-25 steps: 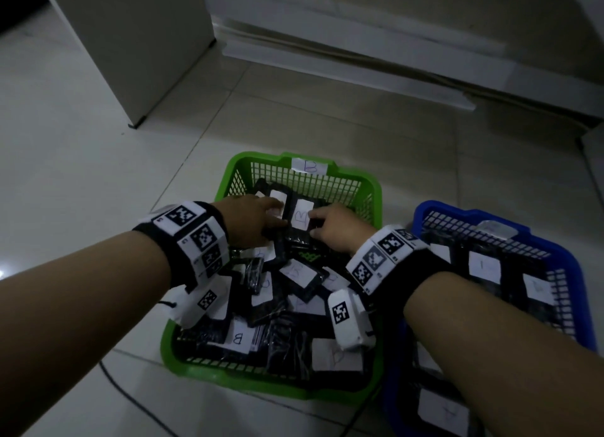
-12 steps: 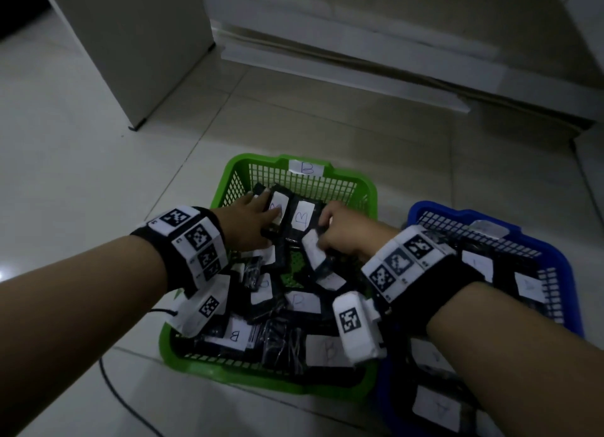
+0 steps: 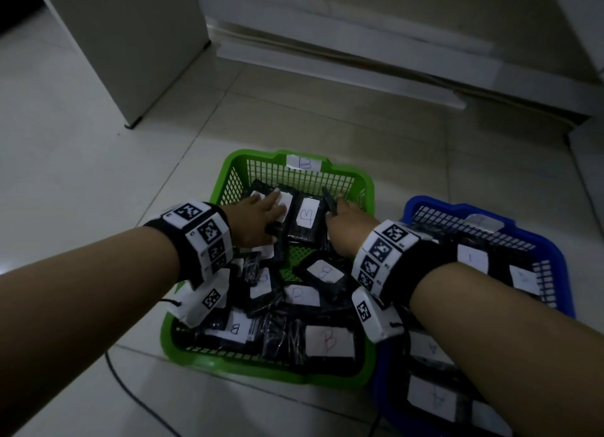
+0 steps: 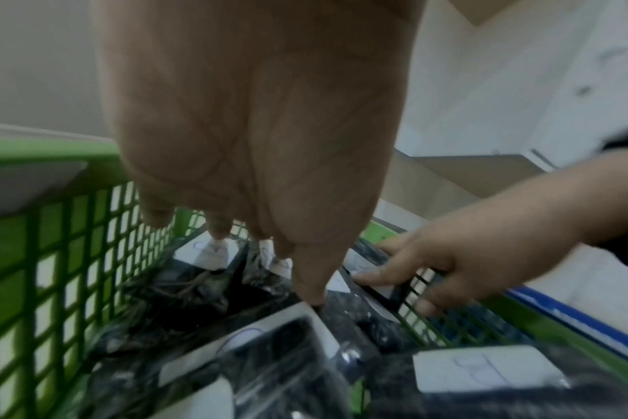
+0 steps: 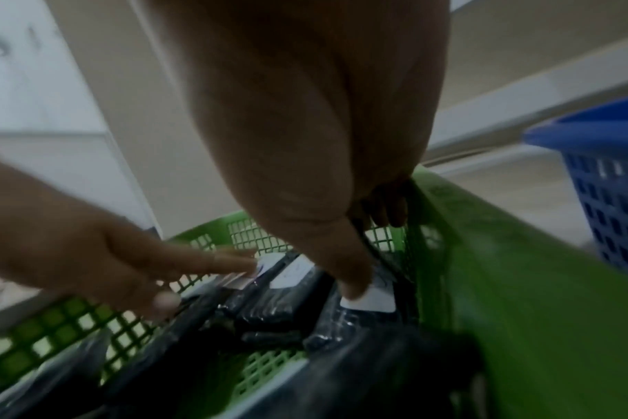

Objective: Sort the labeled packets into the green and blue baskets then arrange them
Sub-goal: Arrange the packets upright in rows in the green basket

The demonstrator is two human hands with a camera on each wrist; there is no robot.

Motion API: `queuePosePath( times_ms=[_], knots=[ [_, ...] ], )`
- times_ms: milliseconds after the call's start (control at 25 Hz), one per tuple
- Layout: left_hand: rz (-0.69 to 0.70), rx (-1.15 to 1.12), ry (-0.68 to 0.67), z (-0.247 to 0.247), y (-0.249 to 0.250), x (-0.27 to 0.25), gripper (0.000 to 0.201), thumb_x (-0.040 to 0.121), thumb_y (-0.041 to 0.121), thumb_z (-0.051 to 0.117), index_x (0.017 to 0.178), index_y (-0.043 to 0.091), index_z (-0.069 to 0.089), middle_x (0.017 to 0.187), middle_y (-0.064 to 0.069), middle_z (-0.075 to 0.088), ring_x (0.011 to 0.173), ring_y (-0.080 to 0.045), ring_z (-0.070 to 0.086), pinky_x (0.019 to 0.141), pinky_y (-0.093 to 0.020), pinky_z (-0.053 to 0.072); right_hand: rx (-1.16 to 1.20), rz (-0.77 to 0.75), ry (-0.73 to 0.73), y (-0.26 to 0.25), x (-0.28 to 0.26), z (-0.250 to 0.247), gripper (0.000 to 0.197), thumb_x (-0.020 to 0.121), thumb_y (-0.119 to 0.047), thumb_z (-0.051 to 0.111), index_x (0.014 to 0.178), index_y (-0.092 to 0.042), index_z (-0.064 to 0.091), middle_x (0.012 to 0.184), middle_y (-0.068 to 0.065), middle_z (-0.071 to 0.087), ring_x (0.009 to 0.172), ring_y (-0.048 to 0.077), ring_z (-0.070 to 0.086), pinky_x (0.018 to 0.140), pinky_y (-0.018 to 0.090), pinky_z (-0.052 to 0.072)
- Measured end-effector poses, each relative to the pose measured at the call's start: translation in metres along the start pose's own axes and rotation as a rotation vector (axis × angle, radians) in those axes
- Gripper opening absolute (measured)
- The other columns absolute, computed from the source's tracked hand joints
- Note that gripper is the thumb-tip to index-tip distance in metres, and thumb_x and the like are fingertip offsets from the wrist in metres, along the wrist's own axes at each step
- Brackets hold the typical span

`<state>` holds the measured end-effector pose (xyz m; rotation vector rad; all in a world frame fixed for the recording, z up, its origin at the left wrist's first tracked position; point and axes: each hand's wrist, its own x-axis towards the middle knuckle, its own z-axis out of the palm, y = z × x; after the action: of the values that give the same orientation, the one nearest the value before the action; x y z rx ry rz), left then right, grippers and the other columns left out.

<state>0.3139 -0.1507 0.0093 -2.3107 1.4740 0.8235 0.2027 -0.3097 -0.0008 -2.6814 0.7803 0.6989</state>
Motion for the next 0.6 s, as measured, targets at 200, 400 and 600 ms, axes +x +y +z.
queuePosePath(
  times_ms=[200,400,600],
  knots=[
    [0.169,-0.051,0.107,0.004,0.005,-0.004,0.055,0.081,0.037,0.068,0.132,0.029,0.047,0.129,-0.004,0.043,0.119,-0.026,0.041,0.100,-0.041,0.041,0.106,-0.054,0.005,0.002,0.008,-0.015,0.041,0.090,-0.005,0.056,0.130,-0.014,0.056,0.148,0.009,0.038,0.129,0.027,0.045,0.107,0.031,0.039],
    [0.146,-0.248,0.206,0.002,0.000,-0.009,0.026,0.081,0.024,0.069,0.105,0.022,0.059,0.094,0.006,0.062,0.095,-0.019,0.058,0.080,-0.027,0.045,-0.124,-0.194,-0.003,0.004,0.002,-0.009,0.047,0.093,-0.017,0.052,0.140,-0.013,0.045,0.157,0.015,0.011,0.142,0.037,0.023,0.115,0.042,0.028],
    [-0.029,-0.473,0.376,-0.009,-0.018,-0.013,0.014,0.089,0.019,0.061,0.102,0.016,0.059,0.095,0.003,0.063,0.090,-0.017,0.058,0.074,-0.024,0.040,-0.187,-0.177,-0.028,-0.003,-0.013,-0.014,0.044,0.093,-0.031,0.052,0.133,-0.012,0.048,0.140,0.016,0.042,0.131,0.033,0.038,0.111,0.045,0.028]
  ],
)
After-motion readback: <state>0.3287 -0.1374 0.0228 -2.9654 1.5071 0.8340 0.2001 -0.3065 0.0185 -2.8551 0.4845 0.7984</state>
